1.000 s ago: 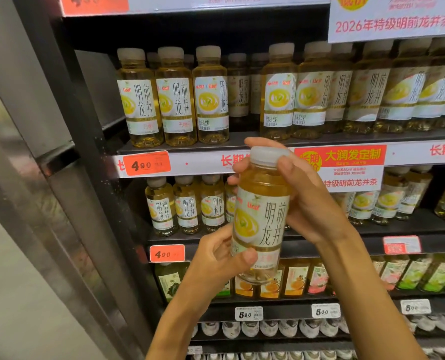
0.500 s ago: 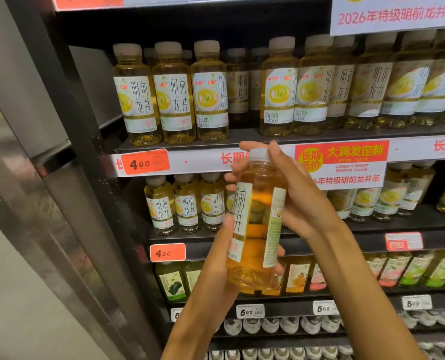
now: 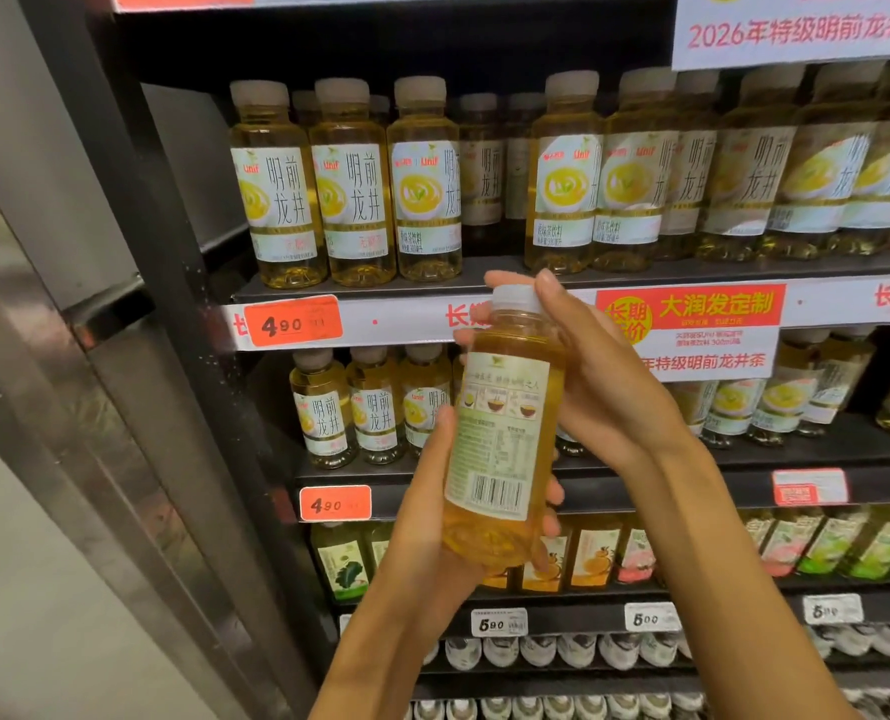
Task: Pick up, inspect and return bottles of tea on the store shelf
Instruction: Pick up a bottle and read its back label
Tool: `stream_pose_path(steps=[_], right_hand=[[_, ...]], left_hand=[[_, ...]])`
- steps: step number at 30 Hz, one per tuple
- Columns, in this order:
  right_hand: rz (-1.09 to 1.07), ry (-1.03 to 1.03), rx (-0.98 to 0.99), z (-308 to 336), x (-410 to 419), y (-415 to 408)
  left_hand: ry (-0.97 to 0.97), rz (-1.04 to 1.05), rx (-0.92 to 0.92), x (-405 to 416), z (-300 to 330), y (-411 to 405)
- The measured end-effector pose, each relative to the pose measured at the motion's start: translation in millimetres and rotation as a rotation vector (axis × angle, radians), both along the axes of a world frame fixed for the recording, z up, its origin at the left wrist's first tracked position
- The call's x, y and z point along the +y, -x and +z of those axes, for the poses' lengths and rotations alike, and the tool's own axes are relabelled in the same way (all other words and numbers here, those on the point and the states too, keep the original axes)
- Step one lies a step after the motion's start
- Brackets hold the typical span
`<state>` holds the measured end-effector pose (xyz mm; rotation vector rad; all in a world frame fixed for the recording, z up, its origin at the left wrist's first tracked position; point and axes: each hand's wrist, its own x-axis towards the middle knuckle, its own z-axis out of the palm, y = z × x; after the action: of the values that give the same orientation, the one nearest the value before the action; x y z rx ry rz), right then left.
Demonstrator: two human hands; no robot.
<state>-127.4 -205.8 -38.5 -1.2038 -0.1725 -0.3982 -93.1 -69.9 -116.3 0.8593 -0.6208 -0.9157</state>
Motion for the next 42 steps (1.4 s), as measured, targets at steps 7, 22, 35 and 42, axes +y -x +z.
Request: stream_pose_path(steps=[7, 22, 35, 42], right_hand=[[-0.171, 0.166, -0.056, 2.5, 9.0, 3.9], [-0.022, 0.022, 0.0, 11.1, 5.7, -5.0], [-0.391, 0.188, -0.25, 75.4, -1.6, -8.7], [-0.49, 0.317, -0.288, 100.0, -2.0, -25.1]], left_hand=[[-0.109, 0.255, -0.228, 2.3, -12.9, -4.2], [0.164, 0.004, -0.01, -9.8, 9.4, -10.9], [-0.083, 0.642, -0.852, -33.2, 61.5, -34.5], [-0.05, 1.022, -0.954, -52.7, 82.3, -49.5]])
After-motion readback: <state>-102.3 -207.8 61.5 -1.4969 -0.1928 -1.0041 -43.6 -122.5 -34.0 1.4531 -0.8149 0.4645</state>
